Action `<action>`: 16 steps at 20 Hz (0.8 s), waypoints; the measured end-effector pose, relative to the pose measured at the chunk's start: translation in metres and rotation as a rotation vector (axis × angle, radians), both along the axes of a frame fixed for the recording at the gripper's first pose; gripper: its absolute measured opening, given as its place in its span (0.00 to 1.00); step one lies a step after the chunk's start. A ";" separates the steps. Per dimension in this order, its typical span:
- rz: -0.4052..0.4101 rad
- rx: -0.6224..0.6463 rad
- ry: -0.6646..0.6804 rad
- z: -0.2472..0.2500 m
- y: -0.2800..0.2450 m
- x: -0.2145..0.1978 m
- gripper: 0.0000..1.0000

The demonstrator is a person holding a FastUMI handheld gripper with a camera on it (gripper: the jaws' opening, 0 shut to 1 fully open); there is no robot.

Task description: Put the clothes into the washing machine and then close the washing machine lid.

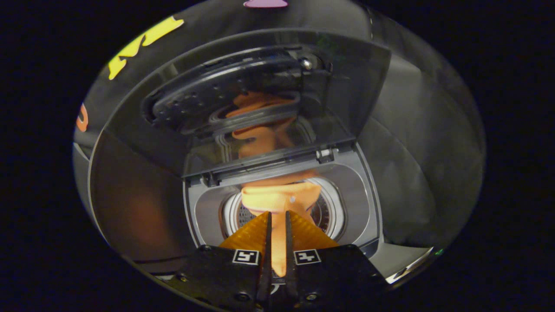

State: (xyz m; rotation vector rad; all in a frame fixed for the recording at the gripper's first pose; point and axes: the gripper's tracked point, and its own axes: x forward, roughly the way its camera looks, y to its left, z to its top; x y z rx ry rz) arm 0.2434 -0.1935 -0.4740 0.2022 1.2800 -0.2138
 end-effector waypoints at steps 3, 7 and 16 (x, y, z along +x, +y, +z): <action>0.076 -0.044 -0.091 0.037 0.008 0.018 0.40; 0.176 -0.123 -0.250 0.104 0.020 0.052 0.49; 0.235 -0.201 -0.448 0.175 0.035 0.135 0.81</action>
